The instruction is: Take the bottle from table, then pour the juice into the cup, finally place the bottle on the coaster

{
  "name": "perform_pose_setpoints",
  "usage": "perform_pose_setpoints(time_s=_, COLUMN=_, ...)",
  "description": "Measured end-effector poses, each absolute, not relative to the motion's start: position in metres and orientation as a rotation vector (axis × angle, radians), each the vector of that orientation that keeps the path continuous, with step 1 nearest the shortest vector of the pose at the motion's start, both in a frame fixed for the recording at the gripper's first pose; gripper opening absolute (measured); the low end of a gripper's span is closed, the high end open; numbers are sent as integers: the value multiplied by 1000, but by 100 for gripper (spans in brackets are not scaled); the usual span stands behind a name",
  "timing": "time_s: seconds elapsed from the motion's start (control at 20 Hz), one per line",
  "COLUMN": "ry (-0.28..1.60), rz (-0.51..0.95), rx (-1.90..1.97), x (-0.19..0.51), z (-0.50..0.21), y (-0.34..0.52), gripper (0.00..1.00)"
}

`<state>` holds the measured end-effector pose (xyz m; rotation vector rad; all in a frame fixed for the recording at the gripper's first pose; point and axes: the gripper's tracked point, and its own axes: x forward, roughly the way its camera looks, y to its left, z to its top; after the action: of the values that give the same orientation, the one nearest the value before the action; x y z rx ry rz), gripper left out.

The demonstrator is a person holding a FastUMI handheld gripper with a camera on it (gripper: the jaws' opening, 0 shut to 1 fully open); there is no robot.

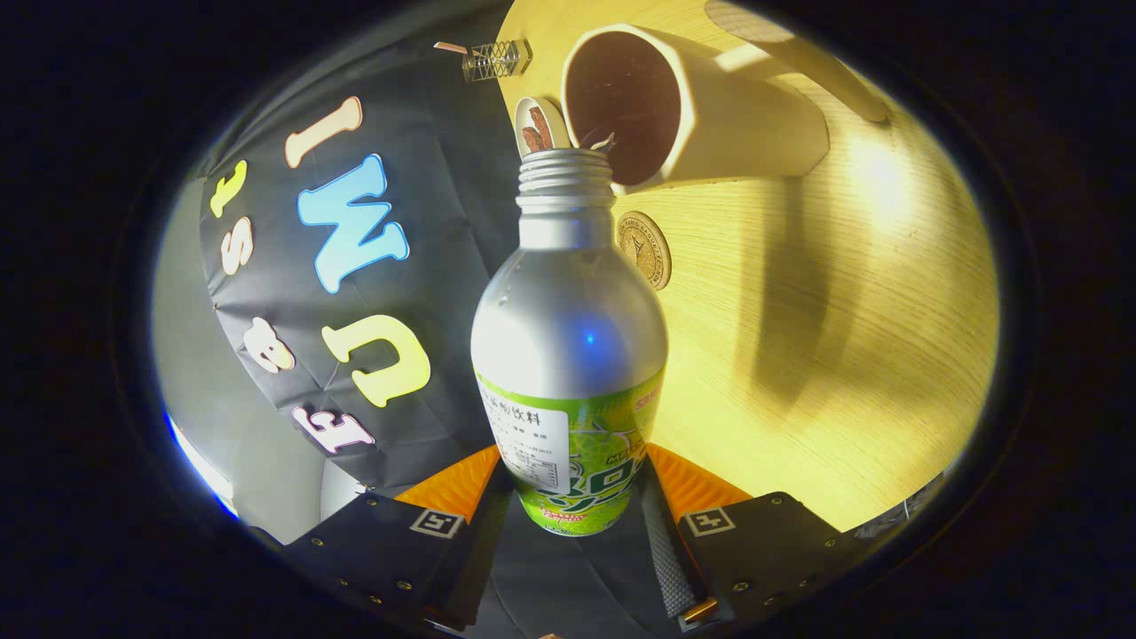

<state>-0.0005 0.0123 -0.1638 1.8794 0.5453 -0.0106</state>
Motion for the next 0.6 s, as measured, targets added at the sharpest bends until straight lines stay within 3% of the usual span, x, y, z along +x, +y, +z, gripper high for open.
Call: perform_pose_setpoints(time_s=0.6, ry=530, rz=-23, rx=1948, x=4, z=-155, y=2, gripper=75)
